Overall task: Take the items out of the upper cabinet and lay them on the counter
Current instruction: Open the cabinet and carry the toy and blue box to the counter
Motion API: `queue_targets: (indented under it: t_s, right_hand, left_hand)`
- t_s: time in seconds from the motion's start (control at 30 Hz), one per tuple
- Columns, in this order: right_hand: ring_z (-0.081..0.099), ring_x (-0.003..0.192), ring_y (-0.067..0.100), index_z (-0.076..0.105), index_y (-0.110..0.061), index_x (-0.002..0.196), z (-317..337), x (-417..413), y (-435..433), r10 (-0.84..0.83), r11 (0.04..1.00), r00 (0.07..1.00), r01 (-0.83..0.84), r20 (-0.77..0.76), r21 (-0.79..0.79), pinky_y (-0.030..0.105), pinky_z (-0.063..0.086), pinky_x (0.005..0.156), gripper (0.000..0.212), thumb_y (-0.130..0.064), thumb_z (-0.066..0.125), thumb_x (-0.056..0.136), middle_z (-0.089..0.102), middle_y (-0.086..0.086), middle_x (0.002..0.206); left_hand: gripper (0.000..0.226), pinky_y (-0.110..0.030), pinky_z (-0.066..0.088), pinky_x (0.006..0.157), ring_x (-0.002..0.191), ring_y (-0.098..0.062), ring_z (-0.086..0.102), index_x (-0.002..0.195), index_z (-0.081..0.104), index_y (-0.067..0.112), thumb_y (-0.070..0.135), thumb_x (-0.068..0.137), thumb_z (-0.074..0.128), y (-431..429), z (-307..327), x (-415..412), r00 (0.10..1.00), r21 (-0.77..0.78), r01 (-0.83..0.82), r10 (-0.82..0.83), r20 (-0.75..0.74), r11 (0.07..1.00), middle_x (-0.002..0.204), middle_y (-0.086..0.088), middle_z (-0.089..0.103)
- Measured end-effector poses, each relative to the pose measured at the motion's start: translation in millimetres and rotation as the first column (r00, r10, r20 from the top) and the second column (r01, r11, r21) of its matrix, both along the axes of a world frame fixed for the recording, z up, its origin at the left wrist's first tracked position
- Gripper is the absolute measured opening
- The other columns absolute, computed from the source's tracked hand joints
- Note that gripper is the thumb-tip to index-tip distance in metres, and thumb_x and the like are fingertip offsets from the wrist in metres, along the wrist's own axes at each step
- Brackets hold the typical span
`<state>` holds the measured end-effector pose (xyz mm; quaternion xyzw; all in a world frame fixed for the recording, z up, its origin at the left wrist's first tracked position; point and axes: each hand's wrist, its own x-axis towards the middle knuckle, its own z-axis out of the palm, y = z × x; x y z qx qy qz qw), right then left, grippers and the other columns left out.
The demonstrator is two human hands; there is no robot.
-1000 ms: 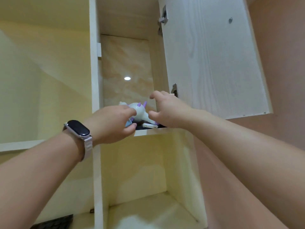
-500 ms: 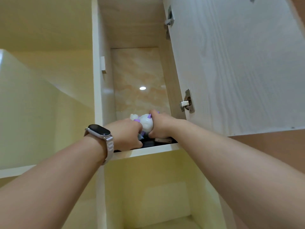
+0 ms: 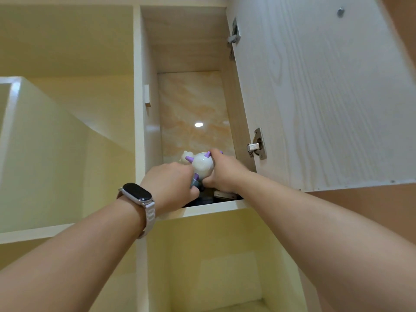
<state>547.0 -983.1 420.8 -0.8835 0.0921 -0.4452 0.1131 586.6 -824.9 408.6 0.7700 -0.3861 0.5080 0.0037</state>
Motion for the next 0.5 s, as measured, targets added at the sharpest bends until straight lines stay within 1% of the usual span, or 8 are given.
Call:
queue_targets:
  t_s: [0.07,0.17,0.27,0.33,0.37,0.43,0.5]
  right_hand:
    - [0.056,0.082,0.024,0.035,-0.033,0.106,-1.7,-6.1,2.1,0.031,0.999,0.997,-0.034,0.072,0.04,0.029,0.036,0.052,0.051,-0.038,0.072,0.072,0.057,0.005,0.106]
    - [0.059,0.083,0.022,0.037,-0.033,0.107,-5.3,-18.9,7.4,0.083,0.989,0.976,-0.105,0.201,0.102,0.03,0.042,0.055,0.052,-0.044,0.075,0.073,0.06,0.001,0.101]
    - [0.061,0.087,0.023,0.038,-0.031,0.114,-9.3,-28.5,12.7,0.137,0.974,0.94,-0.185,0.311,0.131,0.034,0.05,0.067,0.057,-0.045,0.074,0.073,0.064,0.0,0.102]
    - [0.062,0.089,0.022,0.037,-0.032,0.115,-11.5,-34.1,17.2,0.189,0.949,0.909,-0.266,0.371,0.17,0.036,0.052,0.075,0.057,-0.042,0.074,0.073,0.064,-0.002,0.104]
    - [0.062,0.089,0.022,0.037,-0.033,0.114,-12.8,-36.6,19.2,0.214,0.931,0.891,-0.31,0.4,0.193,0.037,0.052,0.076,0.056,-0.041,0.074,0.073,0.064,-0.004,0.103]
    - [0.065,0.087,0.02,0.038,-0.034,0.114,-16.7,-40.8,23.0,0.262,0.886,0.849,-0.4,0.458,0.235,0.037,0.054,0.073,0.057,-0.038,0.075,0.071,0.065,-0.009,0.099]
    - [0.067,0.085,0.02,0.04,-0.035,0.116,-21.4,-43.9,26.7,0.309,0.829,0.806,-0.488,0.505,0.272,0.037,0.057,0.067,0.057,-0.036,0.075,0.07,0.066,-0.011,0.096]
  left_hand:
    - [0.023,-0.031,0.028,0.048,0.061,-0.023,0.047,0.076,0.038,0.02,0.038,0.089,0.044,0.7,-2.7,-1.6,0.999,-0.066,0.05,-0.05,-0.006,0.997,0.066,0.003,0.044]
    - [0.023,-0.034,0.028,0.05,0.061,-0.026,0.046,0.085,0.038,0.017,0.039,0.093,0.038,0.6,-7.4,-5.6,0.989,-0.209,0.135,-0.145,-0.031,0.969,0.065,0.001,0.042]
    - [0.024,-0.037,0.034,0.053,0.064,-0.032,0.048,0.087,0.034,0.014,0.037,0.095,0.037,1.7,-10.0,-11.1,0.97,-0.346,0.213,-0.24,-0.035,0.914,0.063,0.0,0.04]
    - [0.023,-0.037,0.038,0.052,0.062,-0.033,0.051,0.088,0.033,0.014,0.035,0.096,0.037,5.1,-10.3,-12.7,0.959,-0.413,0.252,-0.282,-0.012,0.875,0.062,0.0,0.043]
    - [0.022,-0.037,0.038,0.052,0.061,-0.032,0.05,0.089,0.033,0.013,0.033,0.096,0.038,7.8,-11.1,-13.0,0.956,-0.441,0.263,-0.295,-0.003,0.858,0.062,0.0,0.044]
    - [0.021,-0.037,0.04,0.052,0.061,-0.033,0.052,0.091,0.034,0.013,0.032,0.095,0.042,14.2,-14.6,-13.8,0.947,-0.487,0.281,-0.32,0.002,0.827,0.062,0.0,0.046]
    - [0.021,-0.038,0.044,0.053,0.061,-0.034,0.055,0.091,0.035,0.013,0.031,0.092,0.047,20.2,-20.4,-16.4,0.935,-0.53,0.295,-0.355,-0.012,0.795,0.066,-0.003,0.052]
